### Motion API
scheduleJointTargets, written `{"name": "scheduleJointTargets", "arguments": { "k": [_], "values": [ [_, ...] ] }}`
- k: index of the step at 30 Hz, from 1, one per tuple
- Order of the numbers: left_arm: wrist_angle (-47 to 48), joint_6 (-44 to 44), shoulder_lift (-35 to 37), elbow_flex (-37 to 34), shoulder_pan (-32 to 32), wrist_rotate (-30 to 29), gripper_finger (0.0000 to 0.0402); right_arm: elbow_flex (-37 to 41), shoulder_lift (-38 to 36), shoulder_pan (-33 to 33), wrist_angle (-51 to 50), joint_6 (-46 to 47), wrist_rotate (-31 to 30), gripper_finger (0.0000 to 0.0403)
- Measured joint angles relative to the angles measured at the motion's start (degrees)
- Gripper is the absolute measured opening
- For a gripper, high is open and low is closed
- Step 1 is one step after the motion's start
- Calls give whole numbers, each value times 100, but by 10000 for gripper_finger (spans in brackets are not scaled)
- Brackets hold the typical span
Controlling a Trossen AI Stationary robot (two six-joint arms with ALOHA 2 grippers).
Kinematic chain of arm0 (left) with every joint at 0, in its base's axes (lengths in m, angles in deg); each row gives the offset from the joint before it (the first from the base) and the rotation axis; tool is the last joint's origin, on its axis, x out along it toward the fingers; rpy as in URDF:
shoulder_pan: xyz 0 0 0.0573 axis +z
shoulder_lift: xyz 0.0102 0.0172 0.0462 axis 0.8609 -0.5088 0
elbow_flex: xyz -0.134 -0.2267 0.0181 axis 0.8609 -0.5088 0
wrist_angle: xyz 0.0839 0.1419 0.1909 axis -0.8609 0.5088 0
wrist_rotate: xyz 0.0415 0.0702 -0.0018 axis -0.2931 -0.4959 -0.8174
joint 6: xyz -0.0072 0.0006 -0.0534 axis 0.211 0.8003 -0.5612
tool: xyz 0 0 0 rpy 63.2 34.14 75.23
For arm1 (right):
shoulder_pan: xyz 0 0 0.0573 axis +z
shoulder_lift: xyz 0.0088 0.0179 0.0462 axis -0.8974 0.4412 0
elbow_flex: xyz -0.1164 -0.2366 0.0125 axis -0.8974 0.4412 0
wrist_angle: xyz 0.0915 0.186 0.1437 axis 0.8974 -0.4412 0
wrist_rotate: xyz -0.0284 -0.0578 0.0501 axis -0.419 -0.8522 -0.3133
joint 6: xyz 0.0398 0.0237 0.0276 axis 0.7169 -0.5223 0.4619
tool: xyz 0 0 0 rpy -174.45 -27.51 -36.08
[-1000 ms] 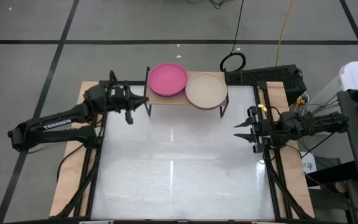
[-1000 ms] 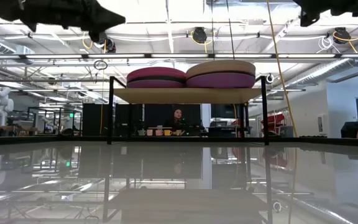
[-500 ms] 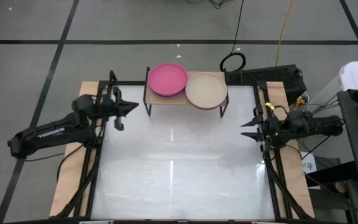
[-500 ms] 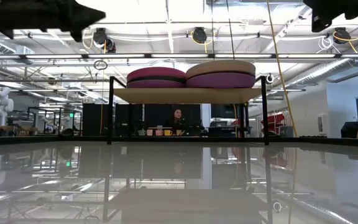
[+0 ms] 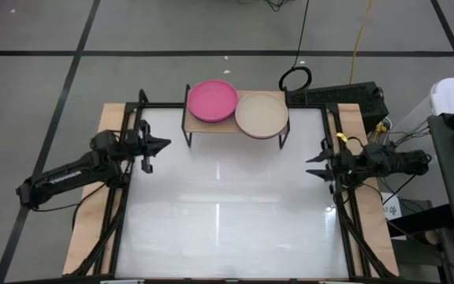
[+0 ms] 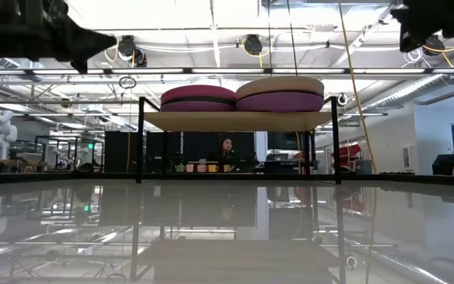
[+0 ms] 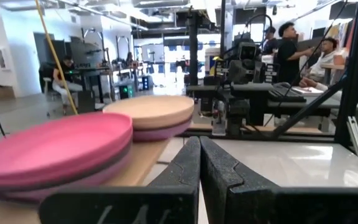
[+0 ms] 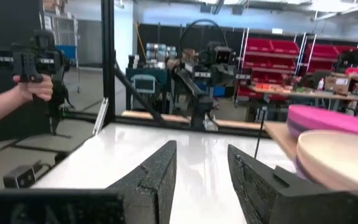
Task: Place and stack plates onto a shelf
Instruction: Return to Home Position
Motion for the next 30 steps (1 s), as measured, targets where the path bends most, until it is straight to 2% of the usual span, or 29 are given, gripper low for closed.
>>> {"name": "scheduleJointTargets", "arguments": {
  "k": [9, 13, 20, 25, 30],
  "values": [
    [-6, -393, 278, -387, 0, 45, 4, 164, 0, 0, 147, 190, -133, 119],
    [-128, -196, 279, -387, 0, 259, 4, 165, 0, 0, 144, 188, -132, 92],
    [-728, -113, 278, -387, 0, 273, 3, 165, 0, 0, 266, 255, -130, 41],
    [-652, 52, 276, -387, 0, 273, 3, 238, 0, 0, 327, 143, -112, 9],
    [-563, 62, 278, -483, 0, 253, 3, 486, 2, 0, 343, 139, -114, 3]
  ]
}}
